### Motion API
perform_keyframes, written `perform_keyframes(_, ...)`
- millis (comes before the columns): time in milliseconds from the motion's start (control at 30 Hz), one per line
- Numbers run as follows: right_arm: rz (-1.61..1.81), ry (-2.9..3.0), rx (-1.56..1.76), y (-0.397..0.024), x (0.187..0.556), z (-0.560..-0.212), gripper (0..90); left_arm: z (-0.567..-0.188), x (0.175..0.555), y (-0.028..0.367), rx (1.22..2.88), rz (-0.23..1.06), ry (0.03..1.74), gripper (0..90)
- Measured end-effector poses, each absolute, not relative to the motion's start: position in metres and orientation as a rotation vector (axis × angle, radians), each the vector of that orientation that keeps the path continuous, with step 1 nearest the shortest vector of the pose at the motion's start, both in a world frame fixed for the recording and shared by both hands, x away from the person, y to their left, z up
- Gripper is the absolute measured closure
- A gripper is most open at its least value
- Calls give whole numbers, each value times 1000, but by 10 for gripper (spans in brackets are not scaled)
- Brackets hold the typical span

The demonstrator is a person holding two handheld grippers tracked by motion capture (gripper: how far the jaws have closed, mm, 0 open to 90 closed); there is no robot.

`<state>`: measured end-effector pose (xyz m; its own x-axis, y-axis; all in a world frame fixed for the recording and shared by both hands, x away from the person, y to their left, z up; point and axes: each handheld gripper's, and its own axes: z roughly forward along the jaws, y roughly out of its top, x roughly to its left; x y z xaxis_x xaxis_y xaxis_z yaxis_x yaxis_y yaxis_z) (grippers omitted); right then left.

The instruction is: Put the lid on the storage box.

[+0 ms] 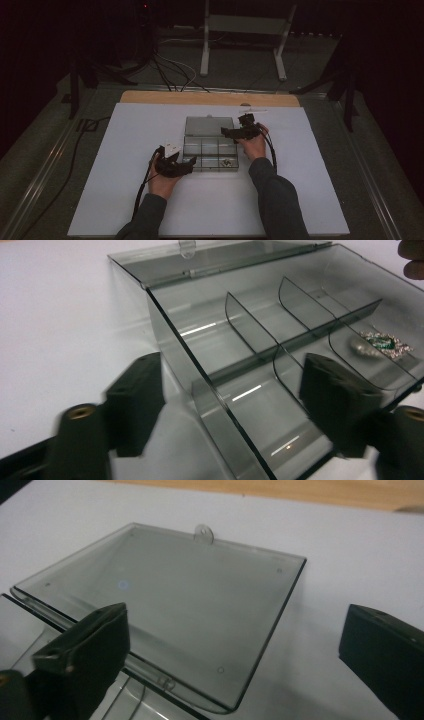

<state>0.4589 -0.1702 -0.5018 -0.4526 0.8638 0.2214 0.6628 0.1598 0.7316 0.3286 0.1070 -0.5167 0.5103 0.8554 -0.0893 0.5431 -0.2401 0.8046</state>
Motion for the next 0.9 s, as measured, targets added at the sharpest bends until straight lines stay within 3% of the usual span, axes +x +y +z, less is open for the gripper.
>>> perform_keyframes(167, 1160, 2187, 1516, -168, 459, -505, 48, -521, 330, 110, 1945, 448, 1176, 499)
perform_keyframes(333, 1150, 2198, 1553, -167, 461, -507, 126, -520, 331, 113, 1938, 433, 1190, 581)
perform_keyframes(367, 1154, 2205, 1566, -167, 461, -508, 166, -521, 331, 114, 1933, 418, 1193, 581)
perform_keyframes(400, 1175, 2219, 1580, -167, 461, -508, 282, -521, 331, 114, 1934, 413, 1193, 601)
perform_keyframes(433, 1193, 2232, 1569, -167, 461, -508, 318, -521, 331, 113, 1934, 417, 1194, 613)
perform_keyframes(600, 1181, 2246, 1593, -169, 462, -506, 338, -523, 334, 112, 1925, 409, 1224, 633)
perform_keyframes(733, 1192, 2241, 1641, -169, 464, -508, 278, -524, 336, 112, 1921, 394, 1242, 632)
perform_keyframes(900, 1198, 2253, 1670, -169, 466, -509, 265, -524, 336, 112, 1923, 384, 1252, 632)
